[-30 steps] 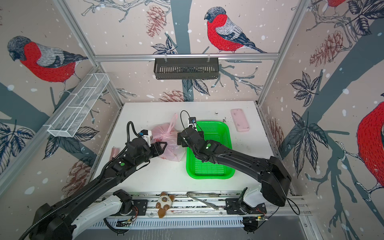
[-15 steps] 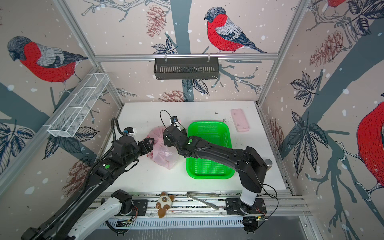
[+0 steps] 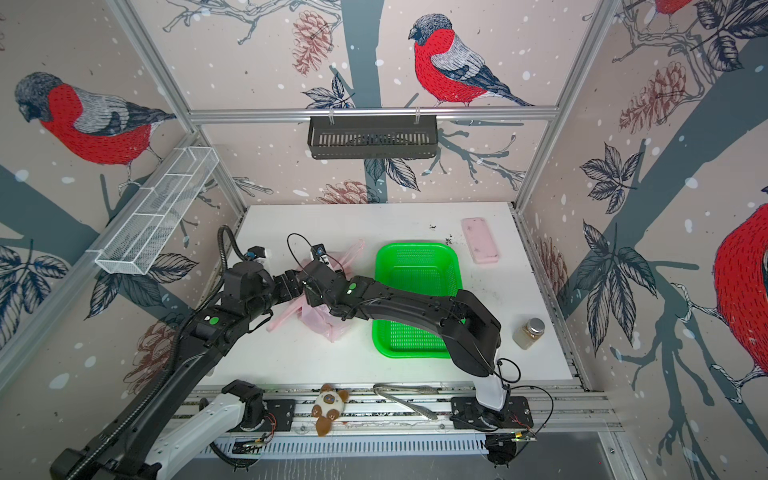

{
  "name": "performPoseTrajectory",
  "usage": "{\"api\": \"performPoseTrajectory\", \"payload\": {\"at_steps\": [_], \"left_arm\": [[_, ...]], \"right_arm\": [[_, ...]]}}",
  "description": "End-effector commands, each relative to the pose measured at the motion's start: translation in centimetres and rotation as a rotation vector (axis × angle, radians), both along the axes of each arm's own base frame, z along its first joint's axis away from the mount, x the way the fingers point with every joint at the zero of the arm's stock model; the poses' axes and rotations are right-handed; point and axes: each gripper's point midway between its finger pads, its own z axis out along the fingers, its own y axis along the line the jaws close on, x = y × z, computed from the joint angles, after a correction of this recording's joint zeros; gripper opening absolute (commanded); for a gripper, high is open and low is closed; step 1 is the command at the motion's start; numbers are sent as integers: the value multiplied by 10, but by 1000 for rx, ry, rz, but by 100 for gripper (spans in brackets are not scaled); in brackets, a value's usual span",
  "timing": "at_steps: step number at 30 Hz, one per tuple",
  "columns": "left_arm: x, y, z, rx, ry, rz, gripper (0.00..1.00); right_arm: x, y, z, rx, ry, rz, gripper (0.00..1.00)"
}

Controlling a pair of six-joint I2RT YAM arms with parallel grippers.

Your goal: Untie the knot of the plastic bag and take out the fruit

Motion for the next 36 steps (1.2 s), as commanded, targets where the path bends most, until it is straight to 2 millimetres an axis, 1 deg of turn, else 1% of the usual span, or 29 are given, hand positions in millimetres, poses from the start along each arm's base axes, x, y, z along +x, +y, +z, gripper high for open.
{"api": "performPoseTrajectory", "payload": {"at_steps": [1,3,5,7,10,13,17,19,20,21,22,26,29,31,36], "left_arm": [[-15,-21,-9,-78,30,-116,83],[-17,-15,-17,-70,36,-84,86],[-14,-10,-15,-54,21,-61,86],[-8,-7,-4,-35,-6,-45,86],[9,-1,15,-8,-46,-25,87],[31,2,27,-17,-53,-35,87],[62,10,25,7,-12,-37,86],[75,9,19,17,9,-50,86],[79,7,8,19,41,-60,85],[87,3,11,14,40,-78,84],[92,-1,6,7,56,-94,83],[104,-16,-24,-9,154,-159,78],[104,-25,-44,14,221,-194,78],[100,-30,-54,31,253,-218,79],[92,-37,-74,91,311,-248,78]], "right_arm": [[-8,7,-2,38,33,6,66],[-12,7,-4,42,42,9,66],[-14,9,-9,34,51,16,67],[-15,12,-16,17,64,21,67],[-12,13,-26,-6,72,19,65],[-7,13,-35,-24,81,17,56],[-1,9,-43,-32,91,12,35],[1,7,-44,-33,93,14,28],[0,7,-45,-37,95,18,25],[0,6,-46,-39,97,21,23],[0,5,-46,-43,99,24,21],[-2,3,-47,-51,97,36,14],[-3,-1,-45,-37,92,35,10],[-3,-3,-45,-25,86,34,8],[-4,-5,-42,-11,68,46,6]]}}
